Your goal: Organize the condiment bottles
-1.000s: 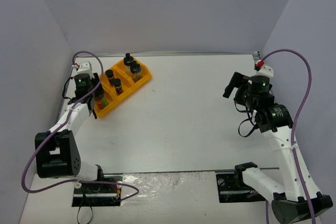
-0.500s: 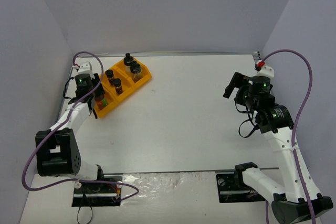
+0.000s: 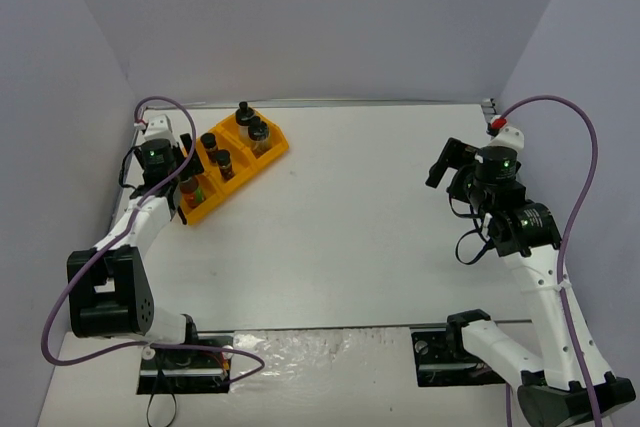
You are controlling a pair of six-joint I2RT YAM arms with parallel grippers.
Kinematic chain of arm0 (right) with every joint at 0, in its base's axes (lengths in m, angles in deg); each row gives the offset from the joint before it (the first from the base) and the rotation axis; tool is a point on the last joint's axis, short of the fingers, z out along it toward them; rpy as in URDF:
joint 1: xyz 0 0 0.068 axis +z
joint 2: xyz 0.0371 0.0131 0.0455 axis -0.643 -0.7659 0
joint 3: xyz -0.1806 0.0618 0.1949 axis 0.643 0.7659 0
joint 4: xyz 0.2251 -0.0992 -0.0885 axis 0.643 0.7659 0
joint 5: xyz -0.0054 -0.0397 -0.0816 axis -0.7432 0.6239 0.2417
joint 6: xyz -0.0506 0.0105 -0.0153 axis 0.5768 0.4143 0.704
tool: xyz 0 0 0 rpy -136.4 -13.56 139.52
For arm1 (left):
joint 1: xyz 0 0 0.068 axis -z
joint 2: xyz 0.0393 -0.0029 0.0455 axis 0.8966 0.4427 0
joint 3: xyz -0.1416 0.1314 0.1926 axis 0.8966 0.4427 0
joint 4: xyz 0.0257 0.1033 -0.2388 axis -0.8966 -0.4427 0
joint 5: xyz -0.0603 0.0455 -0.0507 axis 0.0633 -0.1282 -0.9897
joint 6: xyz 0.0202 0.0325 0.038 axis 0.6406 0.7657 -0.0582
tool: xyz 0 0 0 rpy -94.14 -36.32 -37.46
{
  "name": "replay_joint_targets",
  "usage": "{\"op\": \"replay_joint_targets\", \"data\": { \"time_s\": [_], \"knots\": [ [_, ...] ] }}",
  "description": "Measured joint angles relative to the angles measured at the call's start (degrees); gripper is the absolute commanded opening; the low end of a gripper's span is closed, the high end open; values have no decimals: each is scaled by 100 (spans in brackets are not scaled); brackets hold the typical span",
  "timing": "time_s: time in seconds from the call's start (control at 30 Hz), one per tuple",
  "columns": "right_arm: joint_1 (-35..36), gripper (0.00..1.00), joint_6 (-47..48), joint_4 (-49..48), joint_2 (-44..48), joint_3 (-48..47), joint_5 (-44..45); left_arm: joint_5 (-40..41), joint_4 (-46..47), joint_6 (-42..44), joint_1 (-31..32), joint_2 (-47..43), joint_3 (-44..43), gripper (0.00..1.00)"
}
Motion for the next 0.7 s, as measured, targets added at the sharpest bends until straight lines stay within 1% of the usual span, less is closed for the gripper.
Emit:
{"op": "replay_joint_targets", "data": {
  "time_s": [0.17, 0.4, 0.6, 0.7],
  "knots": [
    [0, 100, -11, 1, 7, 4, -30, 55, -37, -50, 10, -173, 0, 74],
    [0, 100, -34, 2, 15, 43, -40, 229, -354, -188, 182, -707, 0, 74],
    [0, 100, -82, 6, 56, 43, -67, 763, -1031, -236, 694, -1310, -1, 74],
    [0, 100, -115, 9, 113, 43, -74, 1091, -1539, -236, 1049, -1819, -18, 76]
  ]
}}
